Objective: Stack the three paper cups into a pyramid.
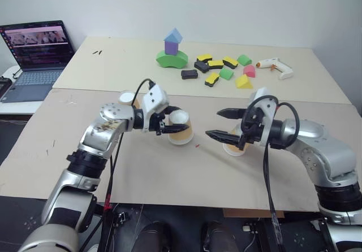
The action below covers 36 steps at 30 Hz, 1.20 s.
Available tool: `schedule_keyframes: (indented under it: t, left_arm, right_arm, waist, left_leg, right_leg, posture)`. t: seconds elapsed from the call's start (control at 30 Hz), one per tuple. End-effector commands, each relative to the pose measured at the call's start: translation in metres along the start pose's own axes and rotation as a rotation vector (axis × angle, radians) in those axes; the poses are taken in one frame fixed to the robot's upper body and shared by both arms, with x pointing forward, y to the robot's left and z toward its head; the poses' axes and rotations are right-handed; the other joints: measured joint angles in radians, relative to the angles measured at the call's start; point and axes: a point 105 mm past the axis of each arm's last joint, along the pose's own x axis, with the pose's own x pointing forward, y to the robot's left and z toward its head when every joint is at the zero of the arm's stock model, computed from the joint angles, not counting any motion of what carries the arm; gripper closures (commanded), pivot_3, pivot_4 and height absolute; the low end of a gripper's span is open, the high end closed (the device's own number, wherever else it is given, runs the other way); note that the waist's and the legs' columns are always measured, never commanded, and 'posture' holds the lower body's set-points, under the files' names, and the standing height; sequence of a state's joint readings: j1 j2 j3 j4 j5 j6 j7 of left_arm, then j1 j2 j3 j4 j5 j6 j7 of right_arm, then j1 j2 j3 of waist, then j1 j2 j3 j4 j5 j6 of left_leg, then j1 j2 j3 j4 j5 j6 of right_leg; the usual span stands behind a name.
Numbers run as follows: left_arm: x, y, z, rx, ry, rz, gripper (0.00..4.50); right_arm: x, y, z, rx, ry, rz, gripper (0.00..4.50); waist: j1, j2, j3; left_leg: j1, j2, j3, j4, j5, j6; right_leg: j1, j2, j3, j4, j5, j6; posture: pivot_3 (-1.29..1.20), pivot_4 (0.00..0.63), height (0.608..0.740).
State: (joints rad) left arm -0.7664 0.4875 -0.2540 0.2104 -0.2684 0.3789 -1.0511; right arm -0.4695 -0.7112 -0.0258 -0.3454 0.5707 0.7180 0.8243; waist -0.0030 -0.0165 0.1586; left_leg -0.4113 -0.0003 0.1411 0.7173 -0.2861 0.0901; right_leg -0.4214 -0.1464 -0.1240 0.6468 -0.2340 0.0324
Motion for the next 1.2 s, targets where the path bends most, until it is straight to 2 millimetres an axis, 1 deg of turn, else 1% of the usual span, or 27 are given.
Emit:
schedule_keyframes:
  t: [0.03, 0.13, 0.37, 0.6, 0.67, 0.77, 0.93, 1.0, 1.1, 1.2]
  left_arm:
    - [0.022, -0.006, -0.002, 0.037, -0.004, -0.036, 1.91]
    - [0.033, -0.010, 0.003, 0.026, -0.034, -0.058, 1.91]
    - [0.056, -0.021, -0.001, 0.014, -0.039, -0.087, 1.91]
    - [0.068, -0.026, -0.005, 0.015, -0.035, -0.098, 1.91]
    - [0.069, -0.026, -0.003, 0.016, -0.047, -0.098, 0.90]
    - [0.068, -0.029, -0.002, 0.031, -0.052, -0.118, 0.03]
    - [0.064, -0.031, 0.001, 0.046, -0.063, -0.119, 0.03]
    - [0.058, -0.028, 0.008, 0.056, -0.085, -0.095, 0.03]
    - [0.041, -0.022, 0.025, 0.080, -0.122, -0.040, 0.03]
    - [0.026, -0.022, 0.035, 0.100, -0.127, 0.000, 0.03]
  right_arm:
    - [-0.011, 0.000, 0.012, -0.044, -0.032, -0.047, 0.00]
    - [-0.012, 0.000, 0.011, -0.040, -0.031, -0.054, 0.00]
    - [-0.011, 0.002, 0.010, -0.033, -0.035, -0.059, 0.00]
    - [-0.010, 0.002, 0.010, -0.030, -0.032, -0.060, 0.00]
    - [-0.011, 0.002, 0.010, -0.030, -0.031, -0.061, 0.00]
    - [-0.011, 0.002, 0.010, -0.030, -0.029, -0.062, 0.00]
    - [-0.010, 0.002, 0.009, -0.027, -0.029, -0.059, 0.00]
    - [-0.009, 0.003, 0.009, -0.023, -0.031, -0.051, 0.00]
    - [-0.006, 0.002, 0.008, -0.017, -0.032, -0.044, 0.00]
    - [-0.005, 0.002, 0.008, -0.015, -0.033, -0.035, 0.00]
  waist:
    - [0.007, 0.000, 0.000]
    - [0.014, 0.000, 0.000]
    - [0.017, 0.000, 0.000]
    - [0.019, 0.000, 0.000]
    - [0.019, 0.000, 0.000]
    - [0.015, 0.000, 0.000]
    - [0.013, 0.000, 0.000]
    - [0.013, 0.000, 0.000]
    - [0.012, 0.000, 0.000]
    - [0.011, 0.000, 0.000]
  left_leg:
    - [0.000, 0.000, 0.000, 0.000, 0.000, 0.000]
    - [-0.002, 0.000, -0.001, 0.003, 0.000, 0.000]
    - [-0.001, 0.000, -0.003, 0.005, 0.000, 0.000]
    - [-0.001, 0.000, -0.004, 0.006, 0.000, 0.001]
    - [-0.002, 0.000, -0.004, 0.007, 0.000, 0.001]
    - [-0.004, 0.001, -0.004, 0.009, 0.000, 0.001]
    - [-0.004, 0.002, -0.004, 0.009, 0.000, 0.002]
    - [-0.004, 0.002, -0.004, 0.009, 0.000, 0.002]
    - [-0.004, 0.002, -0.004, 0.009, 0.000, 0.002]
    - [-0.004, 0.003, -0.005, 0.009, 0.000, 0.002]
  right_leg:
    - [0.000, 0.000, -0.001, 0.000, 0.000, 0.000]
    - [0.000, -0.001, -0.001, -0.001, 0.000, 0.000]
    - [0.001, -0.002, -0.001, 0.000, 0.000, 0.000]
    - [0.002, -0.002, -0.001, 0.001, 0.000, 0.001]
    - [0.002, -0.003, -0.001, 0.001, 0.001, 0.001]
    - [0.000, -0.002, -0.001, 0.001, 0.001, 0.001]
    - [-0.001, -0.002, -0.001, 0.001, 0.001, 0.001]
    - [0.000, -0.002, -0.001, 0.001, 0.001, 0.001]
    - [-0.001, -0.002, -0.001, 0.001, 0.002, 0.000]
    - [-0.001, -0.002, -0.001, 0.001, 0.002, 0.000]
  posture:
    - [0.00, 0.150, 0.705]
    - [0.00, 0.150, 0.705]
    - [0.00, 0.150, 0.705]
    - [0.00, 0.150, 0.705]
    - [0.00, 0.150, 0.705]
    - [0.00, 0.150, 0.705]
    - [0.00, 0.150, 0.705]
    - [0.00, 0.150, 0.705]
    - [0.00, 0.150, 0.705]
    - [0.00, 0.150, 0.705]
